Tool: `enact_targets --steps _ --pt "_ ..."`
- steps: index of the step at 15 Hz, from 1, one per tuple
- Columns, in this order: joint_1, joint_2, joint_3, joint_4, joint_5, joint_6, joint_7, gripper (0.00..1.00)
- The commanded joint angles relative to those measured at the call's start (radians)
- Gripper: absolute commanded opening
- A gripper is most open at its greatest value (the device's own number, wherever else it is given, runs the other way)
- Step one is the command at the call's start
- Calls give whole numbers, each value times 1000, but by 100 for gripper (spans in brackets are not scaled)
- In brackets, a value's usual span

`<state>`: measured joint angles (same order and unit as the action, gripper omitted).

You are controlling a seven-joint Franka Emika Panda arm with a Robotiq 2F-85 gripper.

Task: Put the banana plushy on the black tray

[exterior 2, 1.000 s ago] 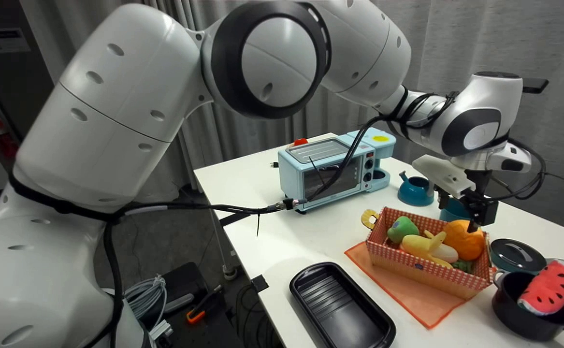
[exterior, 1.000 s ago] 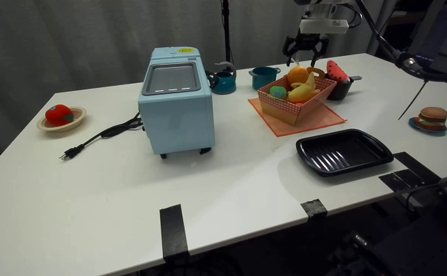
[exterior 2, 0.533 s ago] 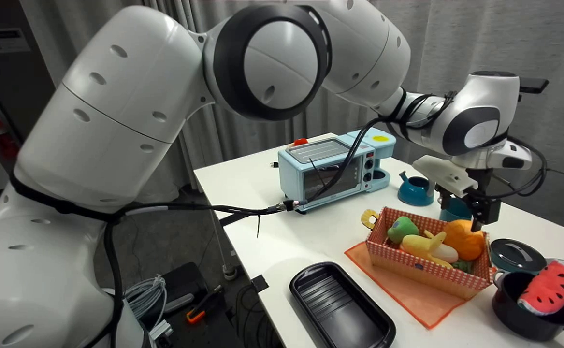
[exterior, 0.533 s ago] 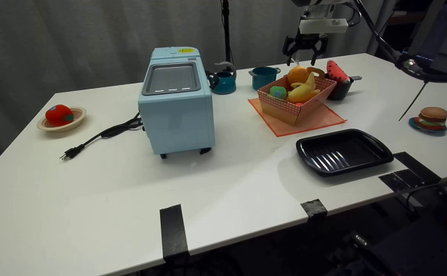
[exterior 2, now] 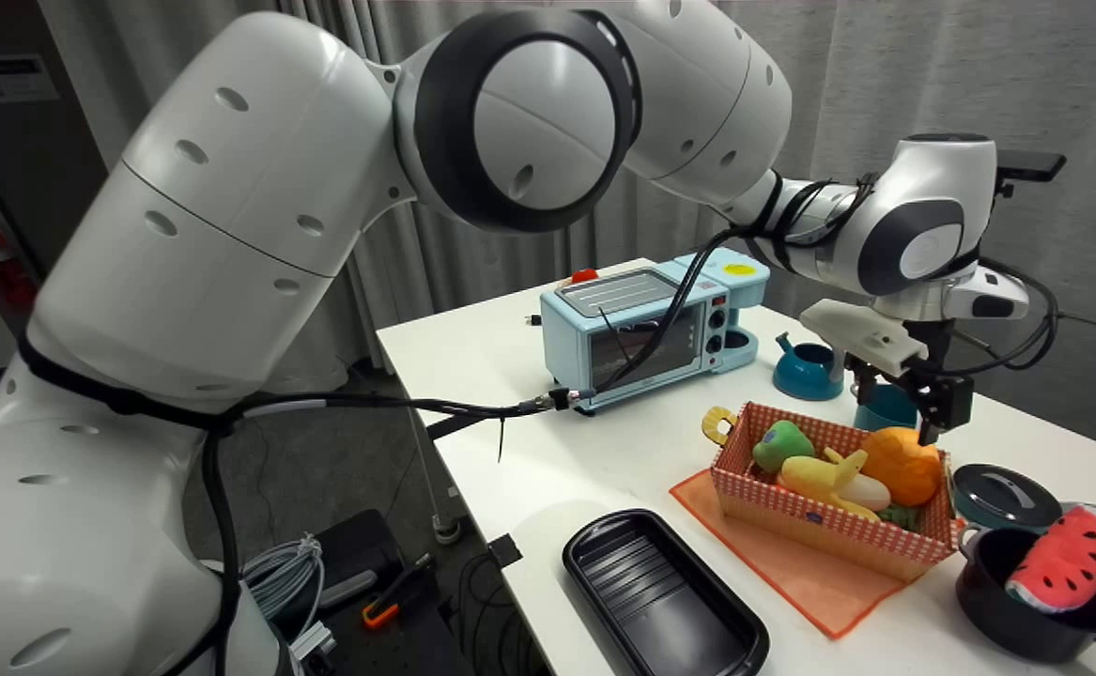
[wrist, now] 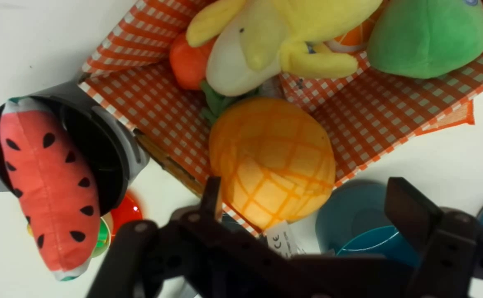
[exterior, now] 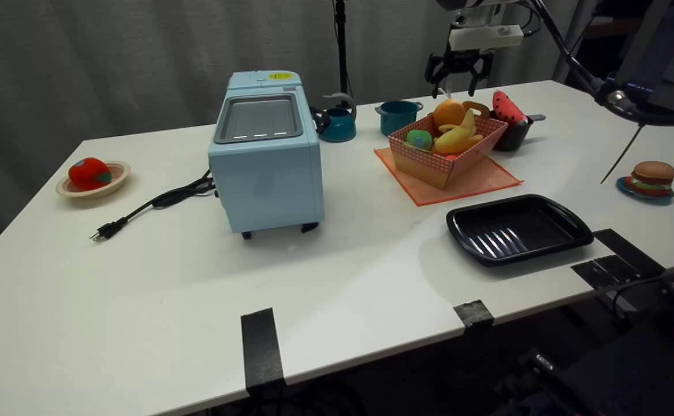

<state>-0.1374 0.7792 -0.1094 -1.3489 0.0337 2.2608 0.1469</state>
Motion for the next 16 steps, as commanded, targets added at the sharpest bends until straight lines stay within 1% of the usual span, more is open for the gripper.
enact_targets --steps 1,9,10,11,14,16 --pt "0 2 -2 4 1 -3 -1 100" --pt "1 2 -3 4 1 -3 -1 100" --pt "-1 3 0 3 3 14 -6 100" --pt "-23 -122 -2 -63 2 -23 -54 100" --pt "-43 -142 -2 -63 8 4 -84 100" --pt "-56 -165 -3 -72 8 -1 -98 100"
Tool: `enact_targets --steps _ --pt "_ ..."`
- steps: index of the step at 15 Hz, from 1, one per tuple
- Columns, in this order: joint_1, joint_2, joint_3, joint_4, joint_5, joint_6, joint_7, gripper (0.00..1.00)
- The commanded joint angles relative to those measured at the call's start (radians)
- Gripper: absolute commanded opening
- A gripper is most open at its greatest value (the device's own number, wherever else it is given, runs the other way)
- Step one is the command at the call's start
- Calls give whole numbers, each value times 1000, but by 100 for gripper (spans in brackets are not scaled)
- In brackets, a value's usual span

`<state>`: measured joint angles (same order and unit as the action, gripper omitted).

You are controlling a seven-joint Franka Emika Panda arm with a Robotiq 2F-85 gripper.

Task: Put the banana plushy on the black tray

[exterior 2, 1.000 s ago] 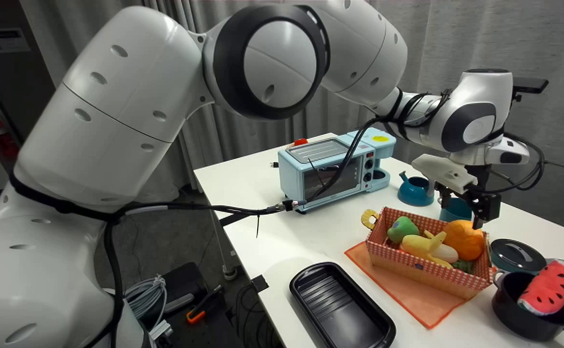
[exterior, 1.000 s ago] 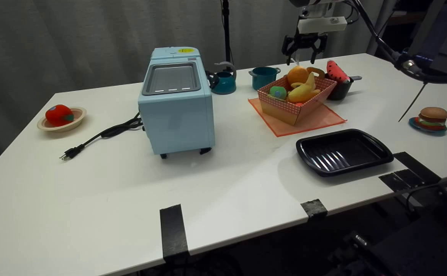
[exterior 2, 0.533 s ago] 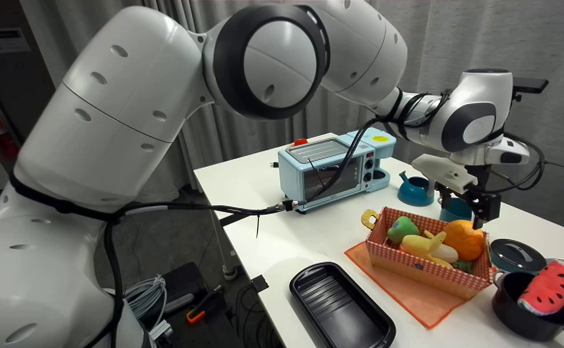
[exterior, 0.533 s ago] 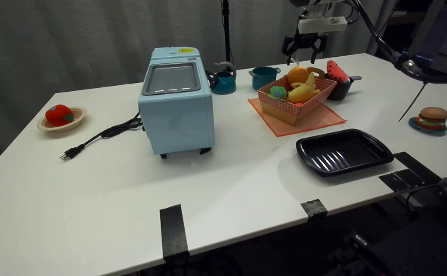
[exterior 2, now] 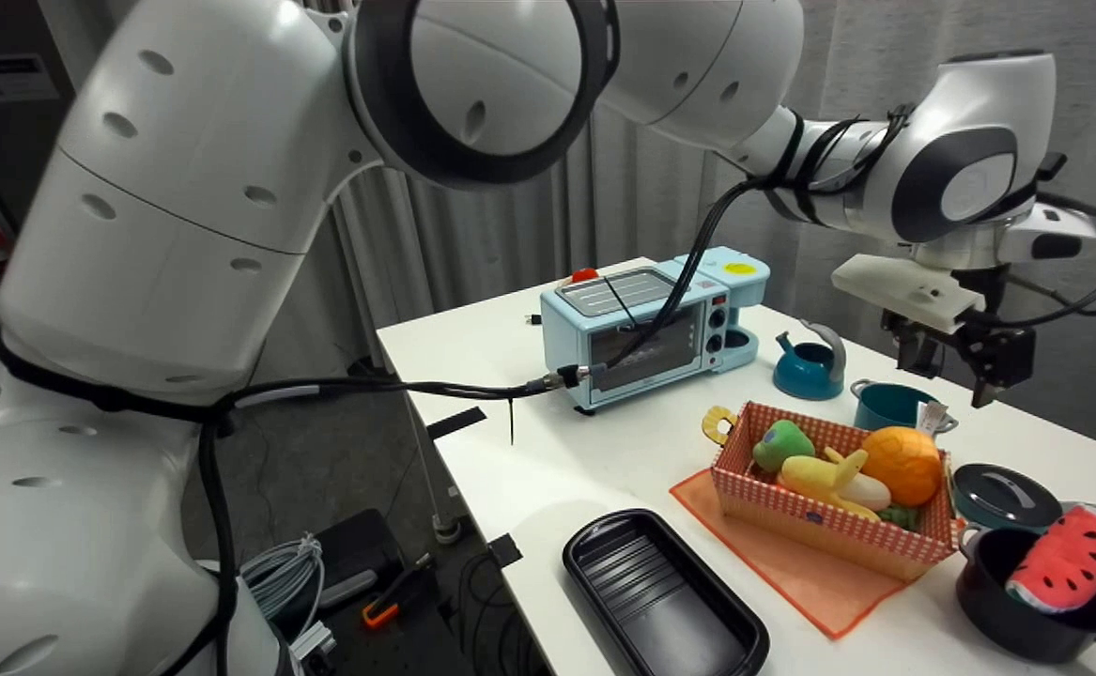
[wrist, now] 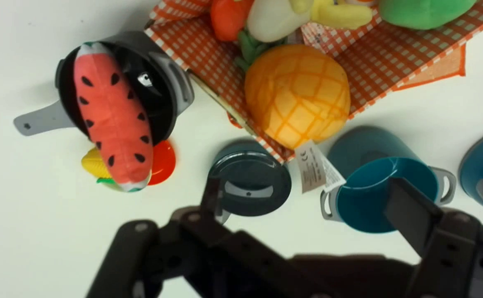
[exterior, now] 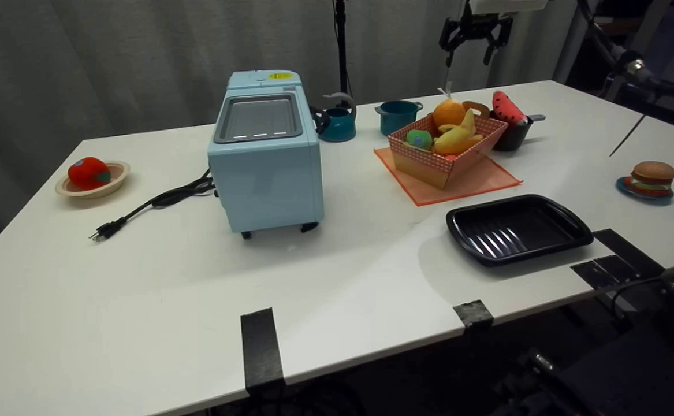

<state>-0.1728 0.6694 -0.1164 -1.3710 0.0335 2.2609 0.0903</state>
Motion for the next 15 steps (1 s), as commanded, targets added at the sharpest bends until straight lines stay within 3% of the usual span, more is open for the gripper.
enact_targets --steps 1,8,15 --pt "-26 -63 6 -52 12 -14 -45 100" --pt "-22 -50 -2 -34 3 -29 -22 100" --pt "18 -49 -65 -33 -122 -24 43 100"
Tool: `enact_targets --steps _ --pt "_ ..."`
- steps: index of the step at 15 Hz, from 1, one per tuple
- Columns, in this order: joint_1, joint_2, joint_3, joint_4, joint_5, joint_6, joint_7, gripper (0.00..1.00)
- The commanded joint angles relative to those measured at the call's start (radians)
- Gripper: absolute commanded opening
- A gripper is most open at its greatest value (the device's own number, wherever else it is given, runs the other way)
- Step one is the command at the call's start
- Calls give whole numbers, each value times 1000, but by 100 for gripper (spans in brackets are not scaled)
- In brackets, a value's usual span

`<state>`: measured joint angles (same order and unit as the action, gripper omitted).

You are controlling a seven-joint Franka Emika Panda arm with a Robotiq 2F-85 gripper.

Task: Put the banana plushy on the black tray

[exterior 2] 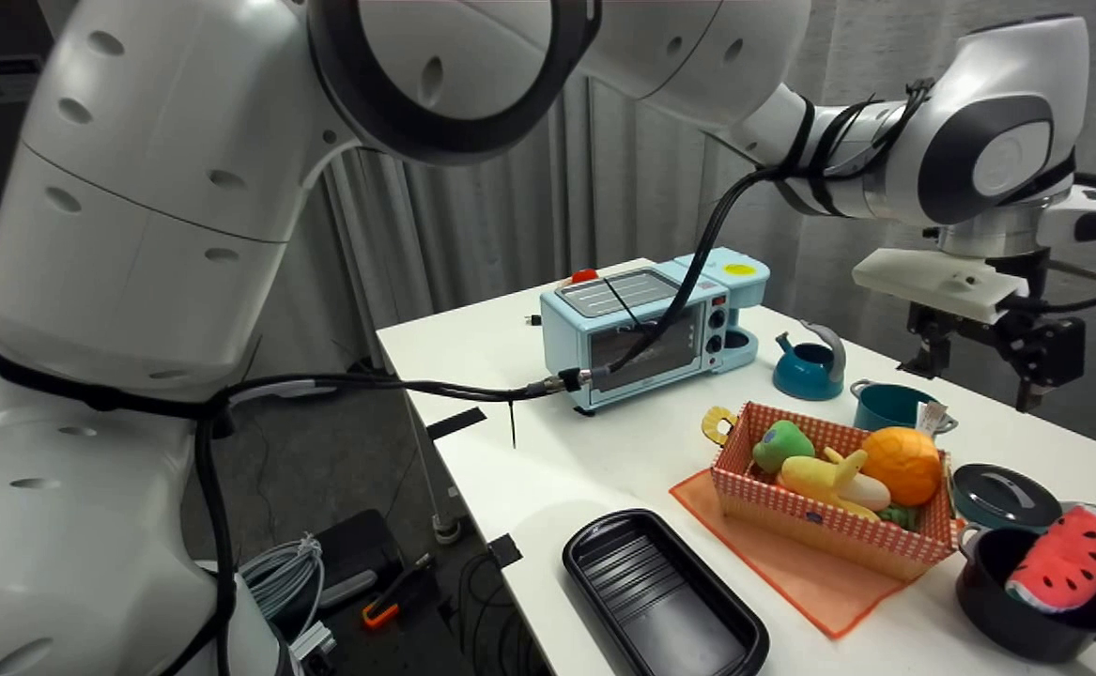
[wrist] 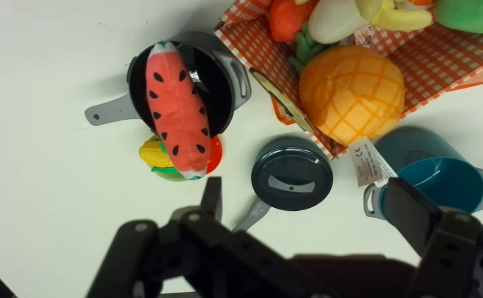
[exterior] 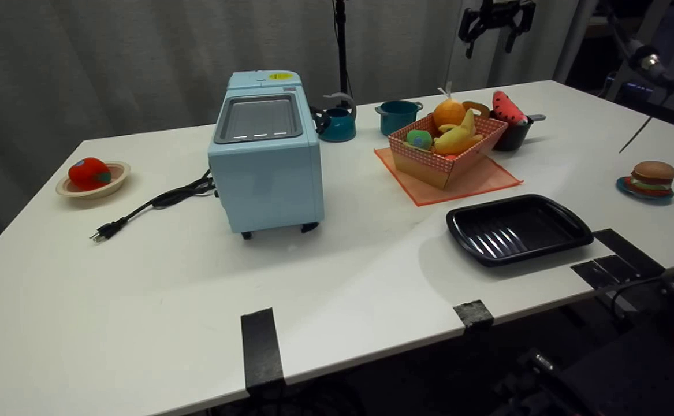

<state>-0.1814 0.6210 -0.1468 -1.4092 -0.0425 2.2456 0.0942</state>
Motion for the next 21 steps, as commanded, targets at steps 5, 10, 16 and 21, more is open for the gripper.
enact_targets --steps 5,10,16,21 --pt "35 -3 -45 6 -69 -36 76 100" --pt "19 0 -26 6 -46 -69 49 100" --pt "15 -28 -14 -21 -35 -77 28 100" --pt "3 -114 59 -151 65 -94 -84 100"
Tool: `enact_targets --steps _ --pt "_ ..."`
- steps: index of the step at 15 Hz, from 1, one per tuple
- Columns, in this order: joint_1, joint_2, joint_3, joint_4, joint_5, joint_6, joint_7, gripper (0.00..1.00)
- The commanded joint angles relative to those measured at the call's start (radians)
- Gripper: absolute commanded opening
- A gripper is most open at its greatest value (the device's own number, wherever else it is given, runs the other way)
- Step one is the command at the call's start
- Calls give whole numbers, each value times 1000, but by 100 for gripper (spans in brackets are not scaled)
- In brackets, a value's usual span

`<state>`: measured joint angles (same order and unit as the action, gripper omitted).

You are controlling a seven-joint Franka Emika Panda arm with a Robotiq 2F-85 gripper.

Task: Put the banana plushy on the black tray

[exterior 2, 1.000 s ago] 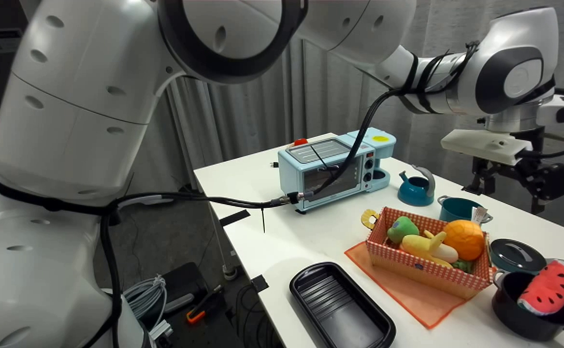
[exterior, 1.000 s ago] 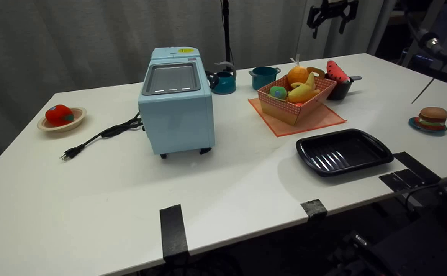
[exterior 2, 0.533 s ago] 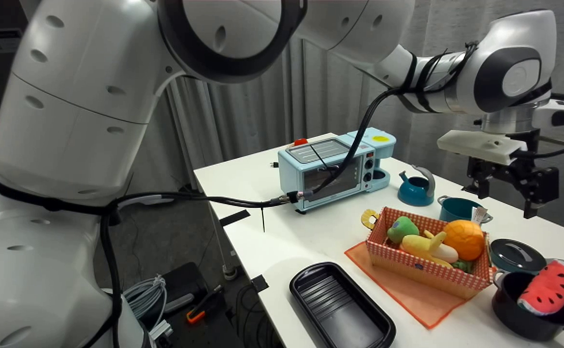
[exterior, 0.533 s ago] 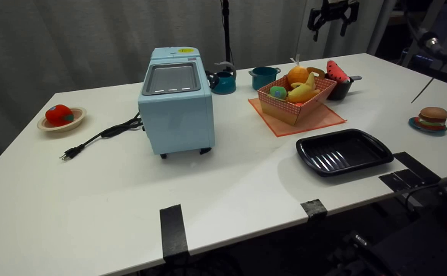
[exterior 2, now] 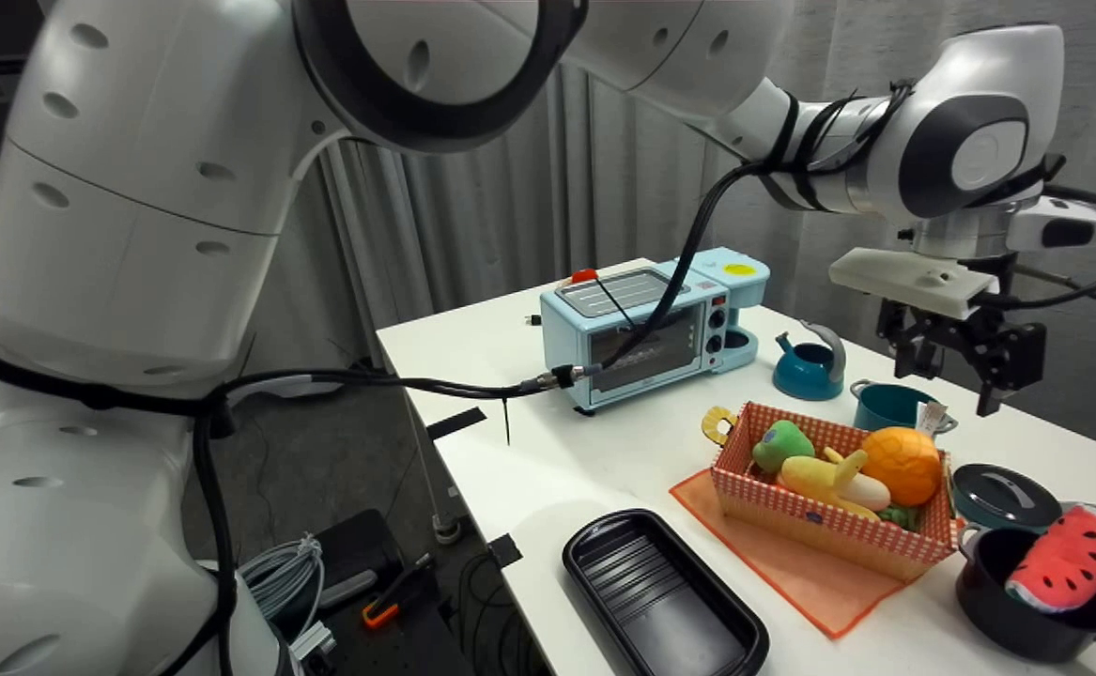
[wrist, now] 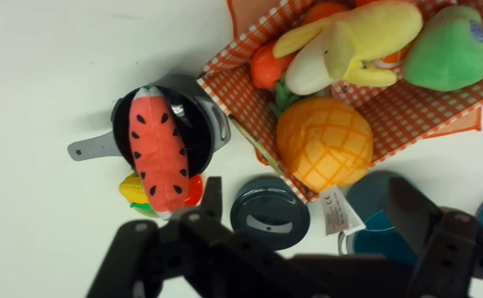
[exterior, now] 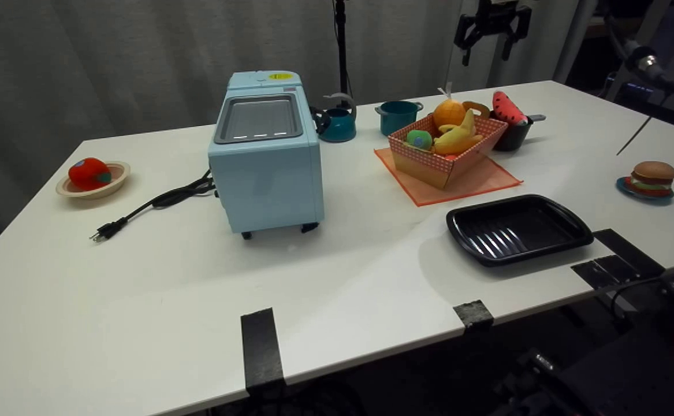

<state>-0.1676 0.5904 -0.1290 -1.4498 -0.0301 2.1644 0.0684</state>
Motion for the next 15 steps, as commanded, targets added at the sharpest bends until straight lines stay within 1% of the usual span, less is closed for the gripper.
enact_targets --steps 1,4,8,12,15 --pt "-8 -96 50 -140 69 -14 -65 100" --pt "7 -100 54 -219 85 45 -35 100" --pt "18 -41 45 -269 71 151 -14 100" --pt "13 42 54 -270 86 265 -17 100" --pt "15 112 58 -239 84 307 -18 100"
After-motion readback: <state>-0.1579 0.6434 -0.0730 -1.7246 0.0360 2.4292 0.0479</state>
